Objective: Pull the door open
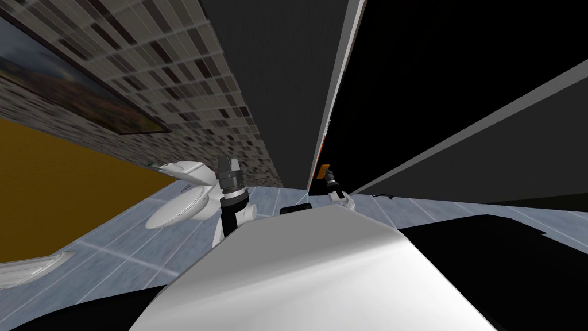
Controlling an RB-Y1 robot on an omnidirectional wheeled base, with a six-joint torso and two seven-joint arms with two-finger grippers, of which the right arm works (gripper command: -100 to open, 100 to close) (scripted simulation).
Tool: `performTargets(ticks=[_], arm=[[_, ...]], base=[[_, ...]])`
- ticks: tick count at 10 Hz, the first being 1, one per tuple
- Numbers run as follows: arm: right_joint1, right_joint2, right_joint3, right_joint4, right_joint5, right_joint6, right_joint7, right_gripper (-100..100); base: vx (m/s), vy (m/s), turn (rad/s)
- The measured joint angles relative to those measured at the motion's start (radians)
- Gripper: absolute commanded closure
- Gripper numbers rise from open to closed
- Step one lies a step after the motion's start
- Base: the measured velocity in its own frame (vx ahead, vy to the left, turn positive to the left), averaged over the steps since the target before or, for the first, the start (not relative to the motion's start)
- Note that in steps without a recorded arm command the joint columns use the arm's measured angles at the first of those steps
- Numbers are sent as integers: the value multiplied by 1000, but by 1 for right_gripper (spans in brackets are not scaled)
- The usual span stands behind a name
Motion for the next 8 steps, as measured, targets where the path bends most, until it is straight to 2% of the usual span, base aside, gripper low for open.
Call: performTargets(ticks=[6,8], arm=[[22,-4,13,-19,-80,0,-133,100],[32,-8,18,-29,-122,0,-187,100]], base=[[-34,-17,65],[-55,-27,87]])
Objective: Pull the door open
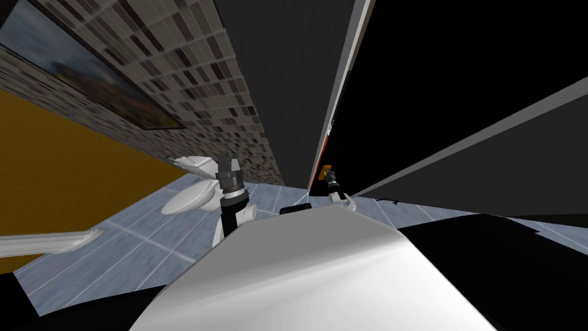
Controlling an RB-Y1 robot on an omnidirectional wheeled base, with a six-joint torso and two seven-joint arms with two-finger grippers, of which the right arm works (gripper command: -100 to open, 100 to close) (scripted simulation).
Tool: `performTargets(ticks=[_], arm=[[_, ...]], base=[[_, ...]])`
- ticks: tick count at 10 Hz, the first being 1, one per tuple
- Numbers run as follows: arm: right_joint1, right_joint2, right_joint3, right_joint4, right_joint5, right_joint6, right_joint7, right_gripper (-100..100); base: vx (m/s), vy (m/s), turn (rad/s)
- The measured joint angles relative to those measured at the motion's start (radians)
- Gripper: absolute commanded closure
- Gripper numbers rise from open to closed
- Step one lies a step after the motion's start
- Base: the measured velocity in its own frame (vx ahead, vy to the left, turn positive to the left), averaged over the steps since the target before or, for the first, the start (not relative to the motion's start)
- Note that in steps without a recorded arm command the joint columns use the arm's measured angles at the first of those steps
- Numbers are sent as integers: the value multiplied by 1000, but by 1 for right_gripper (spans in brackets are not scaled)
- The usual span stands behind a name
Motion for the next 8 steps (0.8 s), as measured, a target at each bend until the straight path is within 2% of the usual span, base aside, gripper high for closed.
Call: performTargets(ticks=[8], arm=[[29,-6,18,-30,-113,-1,-194,100]], base=[[-37,-19,68]])
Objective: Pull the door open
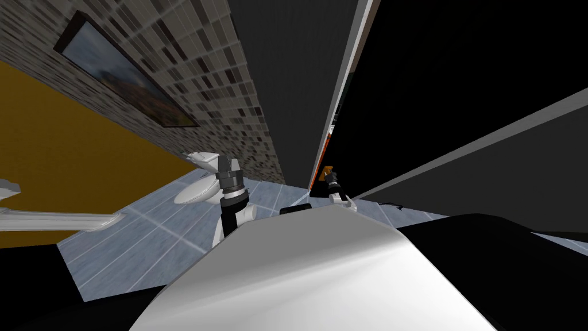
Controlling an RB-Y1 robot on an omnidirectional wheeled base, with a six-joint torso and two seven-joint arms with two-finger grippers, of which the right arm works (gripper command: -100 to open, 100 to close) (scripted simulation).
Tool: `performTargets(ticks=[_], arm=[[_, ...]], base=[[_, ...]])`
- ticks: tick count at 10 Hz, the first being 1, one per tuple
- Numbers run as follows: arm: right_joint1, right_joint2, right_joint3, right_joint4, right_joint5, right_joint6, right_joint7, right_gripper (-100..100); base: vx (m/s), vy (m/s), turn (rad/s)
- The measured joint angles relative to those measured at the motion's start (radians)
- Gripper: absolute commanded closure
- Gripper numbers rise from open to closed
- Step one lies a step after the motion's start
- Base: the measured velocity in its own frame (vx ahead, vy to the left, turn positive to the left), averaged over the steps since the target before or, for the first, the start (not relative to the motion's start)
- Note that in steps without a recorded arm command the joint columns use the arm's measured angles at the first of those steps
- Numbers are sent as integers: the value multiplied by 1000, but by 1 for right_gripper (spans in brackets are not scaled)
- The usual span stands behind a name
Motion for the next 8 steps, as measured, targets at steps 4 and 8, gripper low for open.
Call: performTargets(ticks=[4,8], arm=[[16,-5,8,-18,-64,0,-104,100],[30,-8,14,-34,-116,-2,-199,100]], base=[[-39,-22,67],[-39,-18,69]])
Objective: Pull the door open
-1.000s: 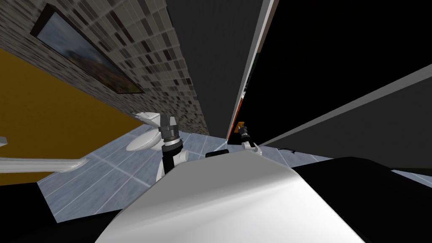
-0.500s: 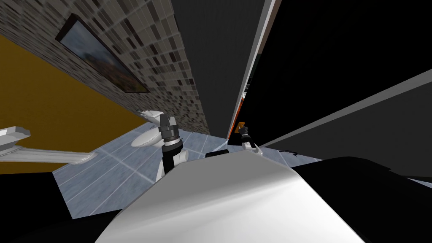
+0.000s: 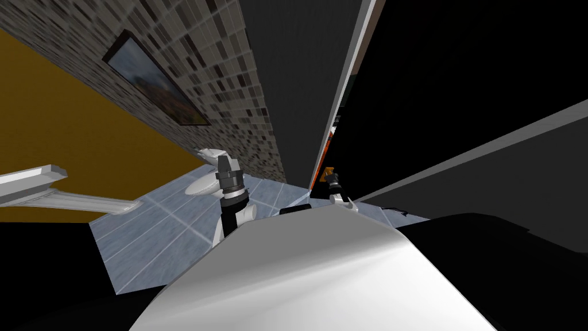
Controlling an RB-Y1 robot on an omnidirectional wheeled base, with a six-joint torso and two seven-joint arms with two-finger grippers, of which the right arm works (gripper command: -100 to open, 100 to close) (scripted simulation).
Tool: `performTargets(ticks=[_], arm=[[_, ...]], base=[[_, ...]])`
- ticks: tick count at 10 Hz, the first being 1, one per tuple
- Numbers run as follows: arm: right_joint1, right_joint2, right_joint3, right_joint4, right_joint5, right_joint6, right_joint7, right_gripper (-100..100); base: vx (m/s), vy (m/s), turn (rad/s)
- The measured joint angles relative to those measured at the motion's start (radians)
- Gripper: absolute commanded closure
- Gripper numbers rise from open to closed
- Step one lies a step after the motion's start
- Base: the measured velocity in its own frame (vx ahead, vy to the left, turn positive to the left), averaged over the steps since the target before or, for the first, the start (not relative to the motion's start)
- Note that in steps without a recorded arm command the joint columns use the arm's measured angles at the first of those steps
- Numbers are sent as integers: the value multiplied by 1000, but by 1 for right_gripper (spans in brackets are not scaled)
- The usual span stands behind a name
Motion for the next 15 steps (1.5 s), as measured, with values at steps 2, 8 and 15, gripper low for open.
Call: performTargets(ticks=[2,8,15], arm=[[9,-4,3,-10,-35,0,-56,100],[28,-9,11,-35,-112,0,-205,100],[47,-14,19,-59,-198,0,-380,100]], base=[[-40,-24,66],[-34,-21,56],[-33,-24,56]])
